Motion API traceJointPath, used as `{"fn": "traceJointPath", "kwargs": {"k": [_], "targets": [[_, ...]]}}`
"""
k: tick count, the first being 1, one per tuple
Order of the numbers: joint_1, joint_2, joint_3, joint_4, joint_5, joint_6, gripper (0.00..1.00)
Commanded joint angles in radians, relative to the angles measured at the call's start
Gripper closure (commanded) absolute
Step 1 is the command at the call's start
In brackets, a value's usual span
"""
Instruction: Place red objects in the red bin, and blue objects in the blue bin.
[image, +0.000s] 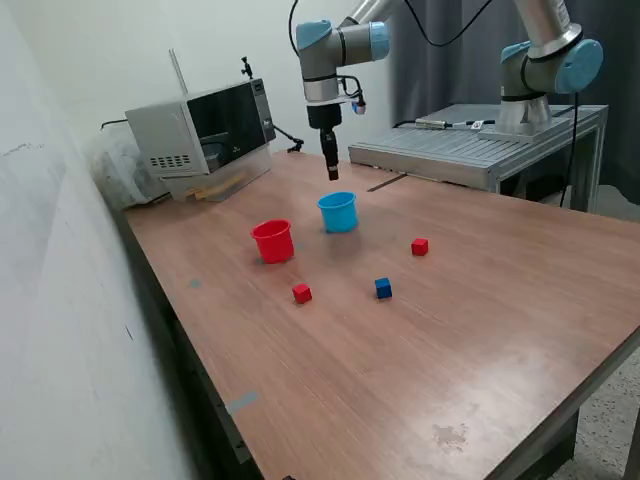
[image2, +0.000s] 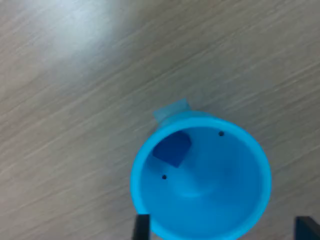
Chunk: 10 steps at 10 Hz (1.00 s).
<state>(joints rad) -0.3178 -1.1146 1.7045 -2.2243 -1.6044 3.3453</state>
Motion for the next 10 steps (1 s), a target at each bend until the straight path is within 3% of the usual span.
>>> {"fn": "traceJointPath", "kwargs": {"k": [1, 4, 7, 9, 10], "targets": [[0.025, -0.01, 0.003, 0.003, 0.008, -0.019, 0.0], [0.188, -0.199, 0.035, 0.017, 0.0, -0.03, 0.0], [0.343, -0.327, 0.024, 0.207, -0.002, -0.029, 0.0], [0.44, -0.367, 0.014, 0.213, 0.0, 0.002, 0.0], [0.48, -0.366, 0.0, 0.213, 0.0, 0.066, 0.0]]}}
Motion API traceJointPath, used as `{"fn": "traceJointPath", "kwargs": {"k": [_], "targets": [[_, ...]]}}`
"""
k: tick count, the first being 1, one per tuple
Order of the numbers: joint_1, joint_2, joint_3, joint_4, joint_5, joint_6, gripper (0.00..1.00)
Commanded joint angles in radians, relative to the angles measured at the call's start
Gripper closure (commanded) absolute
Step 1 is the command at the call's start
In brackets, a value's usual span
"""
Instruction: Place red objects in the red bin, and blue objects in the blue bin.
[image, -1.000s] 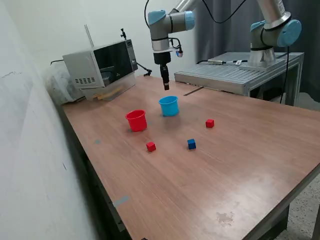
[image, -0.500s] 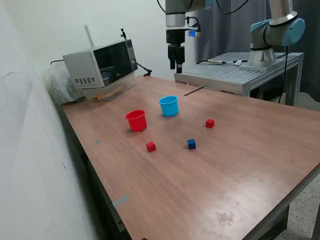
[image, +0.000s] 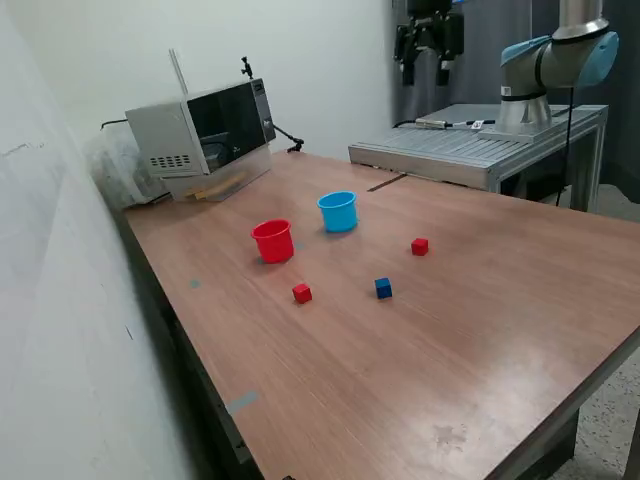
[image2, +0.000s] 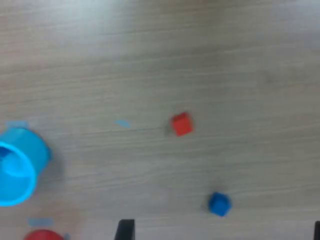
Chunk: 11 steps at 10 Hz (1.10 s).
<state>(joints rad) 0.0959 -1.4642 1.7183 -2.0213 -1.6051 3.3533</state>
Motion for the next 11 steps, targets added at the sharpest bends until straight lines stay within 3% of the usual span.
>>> {"fn": "traceJointPath", "kwargs": {"k": [1, 3, 6, 7, 11], "targets": [[0.093, -0.004, -0.044, 0.009, 0.002, 0.101, 0.0], [0.116, 0.078, -0.159, 0.009, 0.002, 0.193, 0.0], [0.114, 0.305, -0.334, 0.003, -0.004, 0.29, 0.0], [0.114, 0.405, -0.376, -0.007, -0.047, 0.305, 0.0], [0.104, 0.625, -0.445, -0.08, -0.058, 0.337, 0.0]]}}
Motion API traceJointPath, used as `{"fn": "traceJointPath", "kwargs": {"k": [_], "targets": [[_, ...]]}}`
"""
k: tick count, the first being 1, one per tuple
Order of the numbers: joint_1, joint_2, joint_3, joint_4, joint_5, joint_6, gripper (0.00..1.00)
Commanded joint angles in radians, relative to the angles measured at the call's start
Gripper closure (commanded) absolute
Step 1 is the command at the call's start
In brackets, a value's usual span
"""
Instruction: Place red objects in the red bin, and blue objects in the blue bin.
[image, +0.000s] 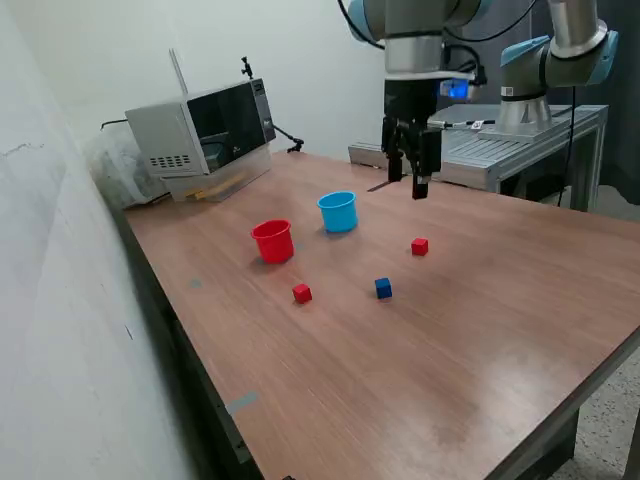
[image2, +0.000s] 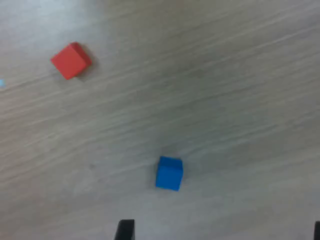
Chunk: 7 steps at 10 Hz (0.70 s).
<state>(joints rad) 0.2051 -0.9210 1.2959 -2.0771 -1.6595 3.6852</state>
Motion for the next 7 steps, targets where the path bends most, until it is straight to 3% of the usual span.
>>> {"fn": "traceJointPath", "kwargs": {"k": [1, 3, 7], "targets": [[-0.009, 0.117, -0.027, -0.041, -0.005, 0.006, 0.0], [-0.012, 0.155, -0.044, -0.058, -0.025, 0.006, 0.0], [-0.024, 0.221, -0.075, -0.08, -0.023, 0.006, 0.0]]}}
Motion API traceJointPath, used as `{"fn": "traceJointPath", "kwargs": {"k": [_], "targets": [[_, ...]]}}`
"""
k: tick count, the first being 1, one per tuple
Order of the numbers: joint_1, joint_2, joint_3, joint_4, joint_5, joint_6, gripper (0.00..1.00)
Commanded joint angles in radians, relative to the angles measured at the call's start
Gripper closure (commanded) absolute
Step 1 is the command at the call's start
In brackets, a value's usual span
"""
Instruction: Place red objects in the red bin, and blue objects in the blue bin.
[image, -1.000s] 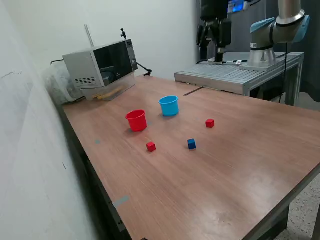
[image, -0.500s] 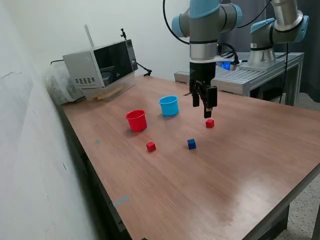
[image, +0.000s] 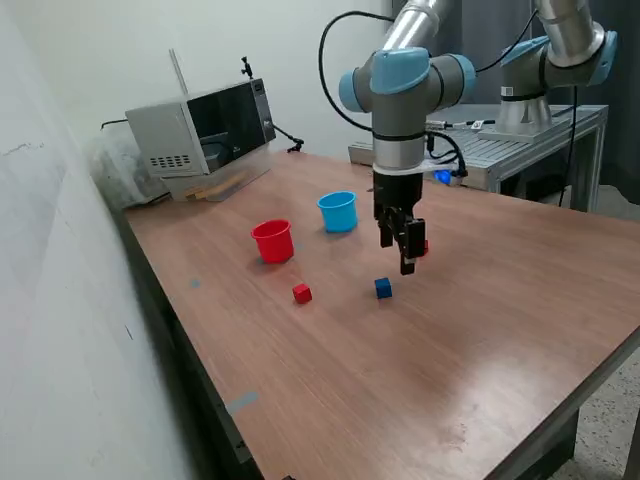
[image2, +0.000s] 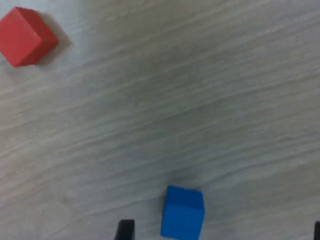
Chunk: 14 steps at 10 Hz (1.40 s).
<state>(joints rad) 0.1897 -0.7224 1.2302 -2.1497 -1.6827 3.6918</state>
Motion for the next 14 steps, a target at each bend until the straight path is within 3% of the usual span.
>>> {"fn": "traceJointPath", "kwargs": {"k": [1, 4, 9, 10, 14], "targets": [[-0.015, 0.033, -0.015, -0.009, 0.0, 0.0, 0.0], [-0.059, 0.058, -0.024, -0.021, 0.0, 0.0, 0.0], [-0.061, 0.078, -0.028, -0.022, 0.003, -0.003, 0.0], [-0.059, 0.078, -0.028, -0.022, 0.005, -0.004, 1.0], [-0.052, 0.077, -0.029, -0.021, 0.009, -0.07, 1.0]]}}
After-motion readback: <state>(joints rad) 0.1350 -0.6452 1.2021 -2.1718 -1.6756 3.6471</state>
